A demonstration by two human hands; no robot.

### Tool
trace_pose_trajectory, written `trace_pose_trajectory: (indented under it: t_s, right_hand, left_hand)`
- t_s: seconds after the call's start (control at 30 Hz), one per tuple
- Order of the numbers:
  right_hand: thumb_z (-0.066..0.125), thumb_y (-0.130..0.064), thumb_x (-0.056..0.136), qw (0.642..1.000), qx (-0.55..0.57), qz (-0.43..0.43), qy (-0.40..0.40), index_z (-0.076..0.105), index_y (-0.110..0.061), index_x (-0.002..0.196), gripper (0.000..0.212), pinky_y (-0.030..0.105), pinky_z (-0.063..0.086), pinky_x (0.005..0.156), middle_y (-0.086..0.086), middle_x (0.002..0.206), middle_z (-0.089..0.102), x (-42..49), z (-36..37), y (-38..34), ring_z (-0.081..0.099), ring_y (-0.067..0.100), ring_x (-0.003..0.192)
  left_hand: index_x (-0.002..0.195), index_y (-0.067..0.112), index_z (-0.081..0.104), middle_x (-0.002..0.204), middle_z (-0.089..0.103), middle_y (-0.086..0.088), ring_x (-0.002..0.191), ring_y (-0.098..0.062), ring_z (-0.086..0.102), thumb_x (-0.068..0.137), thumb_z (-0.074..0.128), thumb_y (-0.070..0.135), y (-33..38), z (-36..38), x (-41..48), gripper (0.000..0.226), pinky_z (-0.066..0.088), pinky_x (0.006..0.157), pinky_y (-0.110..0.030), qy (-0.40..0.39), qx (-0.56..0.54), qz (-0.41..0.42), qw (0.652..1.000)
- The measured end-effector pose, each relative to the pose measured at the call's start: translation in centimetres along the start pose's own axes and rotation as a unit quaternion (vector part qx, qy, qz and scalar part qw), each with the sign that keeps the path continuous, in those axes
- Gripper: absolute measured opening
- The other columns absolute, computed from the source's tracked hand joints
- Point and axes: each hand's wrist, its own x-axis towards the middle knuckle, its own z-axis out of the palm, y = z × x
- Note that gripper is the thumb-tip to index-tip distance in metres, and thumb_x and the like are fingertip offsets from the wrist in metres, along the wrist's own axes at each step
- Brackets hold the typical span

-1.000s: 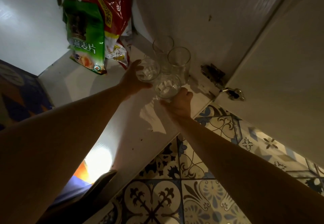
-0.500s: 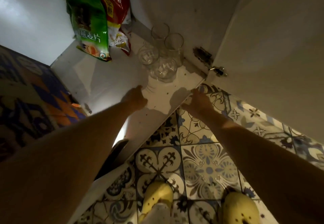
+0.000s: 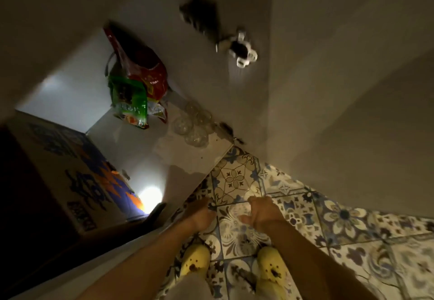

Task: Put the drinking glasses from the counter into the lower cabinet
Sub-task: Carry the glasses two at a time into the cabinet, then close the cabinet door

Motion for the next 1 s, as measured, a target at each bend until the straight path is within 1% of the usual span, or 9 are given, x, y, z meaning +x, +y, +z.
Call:
trace_pose_trajectory:
  t_s: [0.07, 0.2, 0.4, 0.57, 0.67, 0.77, 0.83, 0.9, 1.0]
  right_hand:
    - [0.055, -0.046, 0.087, 1.0, 0.003, -0.002, -0.006, 0.038, -0.012, 0.139, 0.064, 0.035, 0.033, 0.111, 0.013, 0.144, 0.045, -3.5, -2.0, 0.2, 0.036, 0.03, 0.135]
    - [0.054, -0.044, 0.089, 1.0, -0.001, -0.02, -0.003, 0.037, -0.011, 0.14, 0.063, 0.035, 0.03, 0.112, 0.011, 0.146, 0.044, -10.7, -7.0, -0.7, 0.036, 0.029, 0.137]
    - [0.057, -0.043, 0.087, 0.998, 0.009, -0.052, 0.015, 0.044, -0.007, 0.134, 0.061, 0.035, 0.039, 0.105, 0.016, 0.136, 0.053, -20.3, -13.2, -2.8, 0.042, 0.032, 0.13]
    - [0.056, -0.037, 0.088, 0.998, -0.018, -0.066, 0.005, 0.049, -0.007, 0.13, 0.052, 0.035, 0.044, 0.099, 0.017, 0.134, 0.054, -25.8, -18.0, -4.2, 0.05, 0.032, 0.124]
    - [0.054, -0.037, 0.088, 0.996, -0.03, -0.082, 0.016, 0.057, -0.008, 0.112, 0.037, 0.034, 0.046, 0.089, 0.015, 0.118, 0.06, -28.2, -21.0, -5.4, 0.055, 0.033, 0.117]
    - [0.052, -0.033, 0.091, 0.99, 0.012, -0.117, 0.073, 0.05, -0.004, 0.128, 0.047, 0.037, 0.044, 0.097, 0.019, 0.131, 0.056, -30.4, -24.1, -6.8, 0.053, 0.033, 0.12]
    - [0.053, -0.03, 0.092, 0.977, 0.06, -0.146, 0.147, 0.048, -0.002, 0.131, 0.048, 0.036, 0.043, 0.099, 0.018, 0.134, 0.055, -31.3, -26.4, -7.4, 0.052, 0.032, 0.122]
    - [0.052, -0.03, 0.092, 0.963, 0.066, -0.161, 0.204, 0.047, -0.003, 0.133, 0.049, 0.035, 0.042, 0.1, 0.016, 0.135, 0.055, -31.6, -28.4, -7.5, 0.052, 0.031, 0.123]
    - [0.052, -0.03, 0.091, 0.955, 0.063, -0.174, 0.231, 0.044, -0.011, 0.137, 0.05, 0.037, 0.041, 0.1, 0.014, 0.138, 0.053, -30.8, -30.6, -6.6, 0.05, 0.031, 0.125]
  left_hand:
    - [0.133, 0.009, 0.044, 0.136, 0.052, -0.014, 0.119, -0.022, 0.051, 0.095, 0.043, 0.023, 2.0, -1.0, -3.5, 0.042, 0.04, 0.102, -0.03, -0.012, -0.012, 0.022, 1.0]
    - [0.128, 0.012, 0.05, 0.134, 0.055, -0.013, 0.121, -0.028, 0.052, 0.093, 0.043, 0.03, 5.4, -3.6, -10.8, 0.04, 0.043, 0.102, -0.036, -0.006, 0.011, 0.039, 0.999]
    - [0.125, 0.014, 0.053, 0.133, 0.056, -0.01, 0.12, -0.026, 0.053, 0.094, 0.038, 0.038, 9.6, -7.5, -21.1, 0.042, 0.041, 0.099, -0.033, -0.011, 0.085, 0.052, 0.995]
    - [0.124, 0.01, 0.052, 0.131, 0.056, -0.015, 0.118, -0.029, 0.054, 0.094, 0.04, 0.036, 11.7, -10.8, -28.2, 0.041, 0.043, 0.1, -0.038, 0.01, 0.137, 0.055, 0.989]
    - [0.126, 0.011, 0.051, 0.132, 0.055, -0.013, 0.119, -0.027, 0.053, 0.094, 0.042, 0.035, 13.6, -13.3, -31.9, 0.041, 0.042, 0.098, -0.036, 0.043, 0.116, 0.07, 0.99]
    - [0.134, 0.013, 0.046, 0.141, 0.05, -0.011, 0.128, -0.026, 0.048, 0.097, 0.037, 0.036, 16.0, -16.4, -36.1, 0.045, 0.038, 0.105, -0.036, 0.084, 0.091, 0.1, 0.987]
    - [0.134, 0.013, 0.047, 0.141, 0.051, -0.009, 0.127, -0.024, 0.049, 0.096, 0.039, 0.035, 17.8, -18.8, -39.2, 0.045, 0.039, 0.104, -0.033, 0.138, 0.065, 0.14, 0.978]
    - [0.134, 0.014, 0.047, 0.14, 0.052, -0.007, 0.126, -0.021, 0.05, 0.096, 0.041, 0.036, 19.3, -20.9, -42.5, 0.045, 0.039, 0.102, -0.031, 0.196, 0.048, 0.179, 0.963]
    - [0.136, 0.02, 0.044, 0.14, 0.052, -0.002, 0.126, -0.016, 0.05, 0.094, 0.042, 0.039, 20.9, -23.9, -47.8, 0.046, 0.038, 0.104, -0.03, 0.287, 0.032, 0.228, 0.93]
